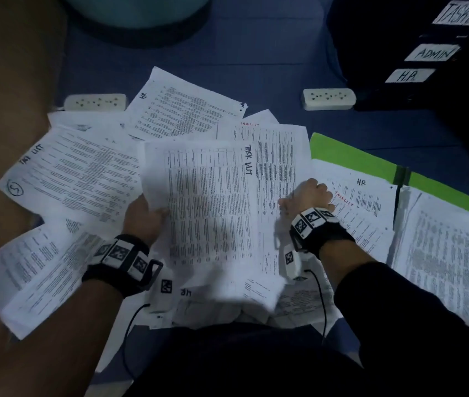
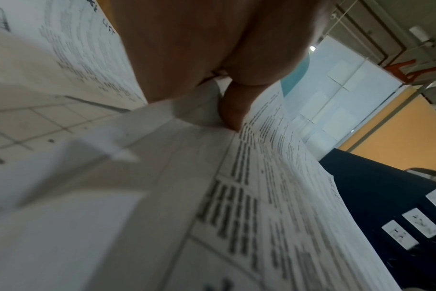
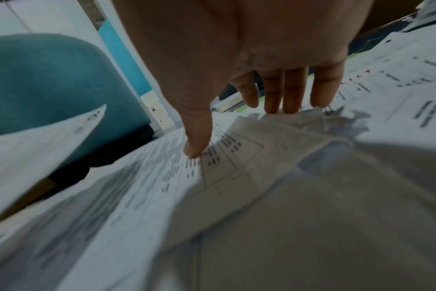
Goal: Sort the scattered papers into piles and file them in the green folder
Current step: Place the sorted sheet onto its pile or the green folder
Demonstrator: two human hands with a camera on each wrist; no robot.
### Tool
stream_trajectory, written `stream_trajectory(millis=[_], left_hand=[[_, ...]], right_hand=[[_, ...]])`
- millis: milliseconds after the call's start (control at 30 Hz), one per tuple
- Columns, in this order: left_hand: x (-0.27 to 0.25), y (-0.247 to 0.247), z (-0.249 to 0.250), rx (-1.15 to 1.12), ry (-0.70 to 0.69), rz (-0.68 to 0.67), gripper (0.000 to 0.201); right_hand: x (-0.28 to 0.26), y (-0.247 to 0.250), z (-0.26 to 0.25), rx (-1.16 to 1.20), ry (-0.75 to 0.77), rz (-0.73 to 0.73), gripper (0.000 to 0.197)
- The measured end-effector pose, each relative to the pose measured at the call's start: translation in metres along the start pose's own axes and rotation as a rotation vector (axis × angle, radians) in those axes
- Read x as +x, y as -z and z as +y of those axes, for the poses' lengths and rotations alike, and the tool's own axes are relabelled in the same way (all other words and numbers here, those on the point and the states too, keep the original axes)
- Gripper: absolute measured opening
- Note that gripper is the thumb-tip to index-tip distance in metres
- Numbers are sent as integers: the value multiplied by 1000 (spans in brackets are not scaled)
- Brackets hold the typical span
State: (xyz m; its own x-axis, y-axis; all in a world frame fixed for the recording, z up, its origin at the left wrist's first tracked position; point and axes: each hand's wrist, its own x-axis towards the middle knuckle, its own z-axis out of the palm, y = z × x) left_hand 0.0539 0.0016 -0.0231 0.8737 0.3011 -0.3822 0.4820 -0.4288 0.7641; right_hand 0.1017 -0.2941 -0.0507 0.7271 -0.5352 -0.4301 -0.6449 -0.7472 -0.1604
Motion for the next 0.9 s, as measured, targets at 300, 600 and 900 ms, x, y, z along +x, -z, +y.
stream_trajectory(millis=[300, 600, 900], left_hand=[[-4, -9, 13, -23, 23, -40, 19], [-2, -9, 29, -123, 28, -125, 24], [3, -21, 36, -175, -2, -135, 35]], right_hand=[[0, -7, 0, 200, -76, -85, 66], [-17, 38, 49, 444, 335, 197, 10], [-46, 28, 43, 880, 466, -330, 21]])
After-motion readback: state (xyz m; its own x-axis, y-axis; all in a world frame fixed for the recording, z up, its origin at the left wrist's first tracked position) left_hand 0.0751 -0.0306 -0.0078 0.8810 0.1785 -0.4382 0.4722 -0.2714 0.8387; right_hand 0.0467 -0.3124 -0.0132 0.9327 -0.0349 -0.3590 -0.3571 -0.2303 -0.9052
